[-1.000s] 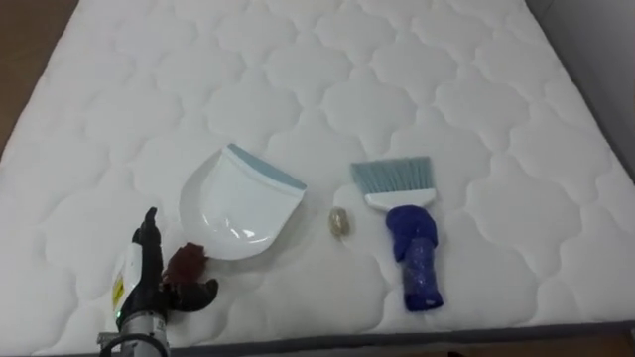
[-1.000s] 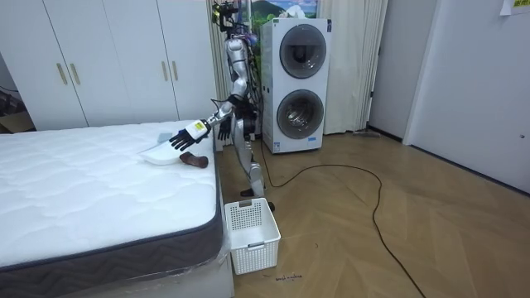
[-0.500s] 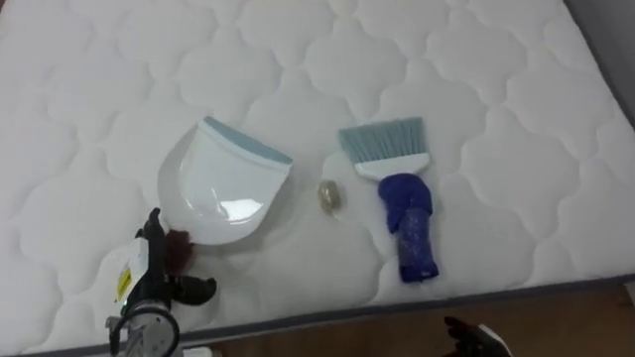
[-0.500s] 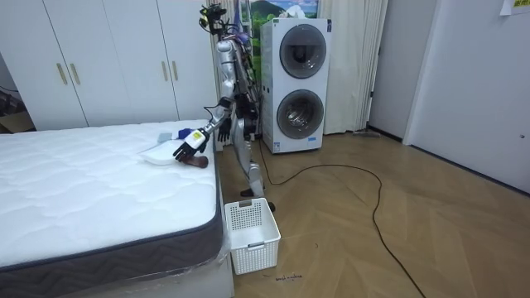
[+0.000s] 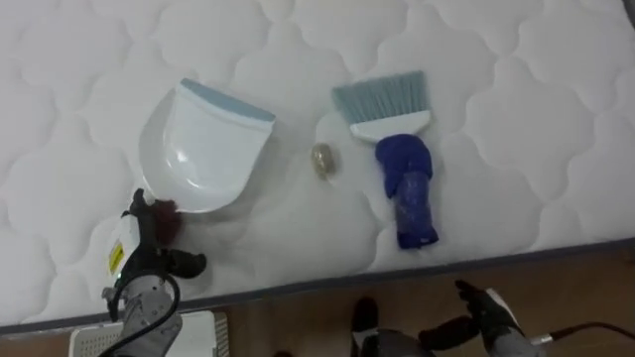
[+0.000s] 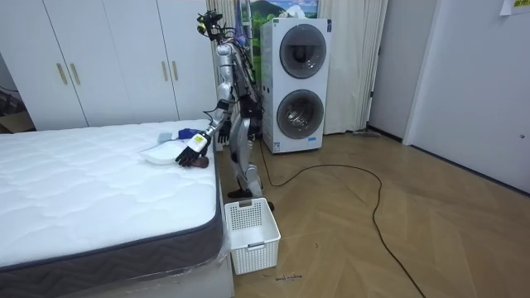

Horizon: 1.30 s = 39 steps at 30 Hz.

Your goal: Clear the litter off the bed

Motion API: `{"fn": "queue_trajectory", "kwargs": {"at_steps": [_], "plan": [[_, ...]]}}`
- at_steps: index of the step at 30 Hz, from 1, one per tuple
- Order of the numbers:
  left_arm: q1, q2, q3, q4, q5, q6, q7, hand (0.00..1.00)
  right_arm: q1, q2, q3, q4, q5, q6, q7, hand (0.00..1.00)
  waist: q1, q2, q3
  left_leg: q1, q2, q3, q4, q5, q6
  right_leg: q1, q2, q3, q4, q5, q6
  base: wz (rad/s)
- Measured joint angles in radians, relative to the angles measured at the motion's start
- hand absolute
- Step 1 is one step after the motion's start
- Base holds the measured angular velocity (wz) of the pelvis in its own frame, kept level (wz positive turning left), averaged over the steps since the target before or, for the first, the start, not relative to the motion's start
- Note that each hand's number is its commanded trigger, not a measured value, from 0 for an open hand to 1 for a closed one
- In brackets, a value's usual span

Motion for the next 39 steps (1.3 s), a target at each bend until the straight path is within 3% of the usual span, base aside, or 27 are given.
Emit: {"fn": "queue_trajectory", "kwargs": {"at_steps": [5, 6, 7, 9, 11, 13, 17, 38, 39], "plan": [[0.001, -0.004, -0.017, 0.001, -0.026, 0.024, 0.0, 0.0, -0.015, 0.001, 0.026, -0.001, 0.013, 0.014, 0.008, 0.0, 0.0, 0.003, -0.0017, -0.034, 0.002, 0.005, 0.031, -0.018, 0.009, -0.014, 0.004, 0.014, 0.002, 0.018, 0.012, -0.01], [0.002, -0.005, -0.016, 0.002, -0.026, 0.028, 0.001, 0.05, -0.013, 0.001, 0.025, -0.001, 0.014, 0.014, 0.008, 0.0, 0.0, 0.003, -0.0018, -0.038, 0.002, 0.011, 0.036, -0.018, 0.012, -0.016, 0.004, 0.018, 0.0, 0.026, 0.015, -0.08], [0.003, -0.005, -0.016, 0.004, -0.028, 0.032, 0.002, 0.52, -0.011, 0.001, 0.025, -0.001, 0.016, 0.014, 0.008, 0.0, -0.001, 0.004, -0.0025, -0.042, 0.003, 0.015, 0.043, -0.017, 0.012, -0.018, 0.004, 0.022, -0.001, 0.033, 0.014, -0.09], [0.007, -0.005, -0.017, 0.005, -0.041, 0.04, 0.004, 1.0, -0.011, 0.001, 0.025, -0.002, 0.019, 0.013, 0.008, 0.0, -0.002, 0.008, -0.0098, -0.053, 0.003, 0.019, 0.055, -0.017, 0.013, -0.028, 0.006, 0.026, 0.0, 0.042, 0.009, -0.08], [0.01, -0.005, -0.016, 0.006, -0.045, 0.041, 0.005, 1.0, -0.012, 0.001, 0.026, -0.002, 0.024, 0.012, 0.007, 0.0, -0.002, 0.01, -0.0163, -0.066, 0.006, 0.024, 0.065, -0.017, 0.013, -0.04, 0.008, 0.031, 0.002, 0.048, 0.006, -0.1], [0.01, -0.004, -0.014, 0.007, -0.061, 0.042, 0.006, 1.0, -0.012, 0.001, 0.026, -0.003, 0.027, 0.011, 0.006, 0.0, -0.001, 0.01, -0.0167, -0.075, 0.006, 0.029, 0.07, -0.015, 0.012, -0.049, 0.008, 0.033, 0.003, 0.058, -0.004, -0.07], [0.0, 0.011, 0.004, 0.007, -0.068, 0.042, 0.026, 1.0, -0.015, 0.0, 0.026, -0.005, 0.036, 0.009, 0.005, 0.0, -0.001, 0.008, -0.0189, -0.096, 0.008, 0.03, 0.086, -0.015, 0.011, -0.07, 0.009, 0.037, 0.017, 0.058, -0.006, 0.0], [-0.016, 0.009, -0.016, 0.007, -0.177, 0.054, 0.025, 1.0, -0.012, 0.005, 0.059, -0.022, 0.137, 0.013, -0.002, 0.0, -0.005, 0.007, -0.0171, -0.15, 0.016, 0.009, 0.138, -0.032, 0.012, -0.099, 0.007, 0.014, 0.037, 0.05, -0.006, 0.02], [-0.016, 0.009, -0.016, 0.007, -0.177, 0.055, 0.025, 0.72, -0.012, 0.005, 0.061, -0.022, 0.138, 0.013, -0.002, 0.0, -0.005, 0.007, -0.0171, -0.15, 0.017, 0.009, 0.138, -0.032, 0.011, -0.099, 0.007, 0.014, 0.037, 0.05, -0.006, 0.0]]}}
